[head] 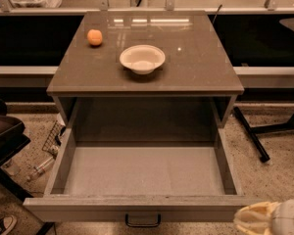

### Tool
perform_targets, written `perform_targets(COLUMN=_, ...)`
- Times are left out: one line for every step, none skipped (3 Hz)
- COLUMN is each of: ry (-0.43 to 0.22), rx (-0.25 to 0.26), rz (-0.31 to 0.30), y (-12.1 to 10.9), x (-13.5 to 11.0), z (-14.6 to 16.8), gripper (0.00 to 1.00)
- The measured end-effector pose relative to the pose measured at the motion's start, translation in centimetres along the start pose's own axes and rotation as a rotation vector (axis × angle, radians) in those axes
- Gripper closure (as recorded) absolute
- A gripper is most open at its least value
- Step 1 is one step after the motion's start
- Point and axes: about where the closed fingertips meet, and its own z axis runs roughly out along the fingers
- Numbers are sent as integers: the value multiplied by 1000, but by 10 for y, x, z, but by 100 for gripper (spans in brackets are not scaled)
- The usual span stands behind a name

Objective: Close top drawer

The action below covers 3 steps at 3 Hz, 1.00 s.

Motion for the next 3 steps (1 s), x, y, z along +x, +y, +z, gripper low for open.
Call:
perform_targets(ry=-94, rx=-17, rz=14, y=8, x=21, z=54, gripper=100)
perform_targets(ry=-172, rx=-20, rz=4, y=7, x=30, z=90, gripper=100)
perform_targets(ry=-226, rx=-14, rz=-25, y=-4, x=24, z=109, gripper=100)
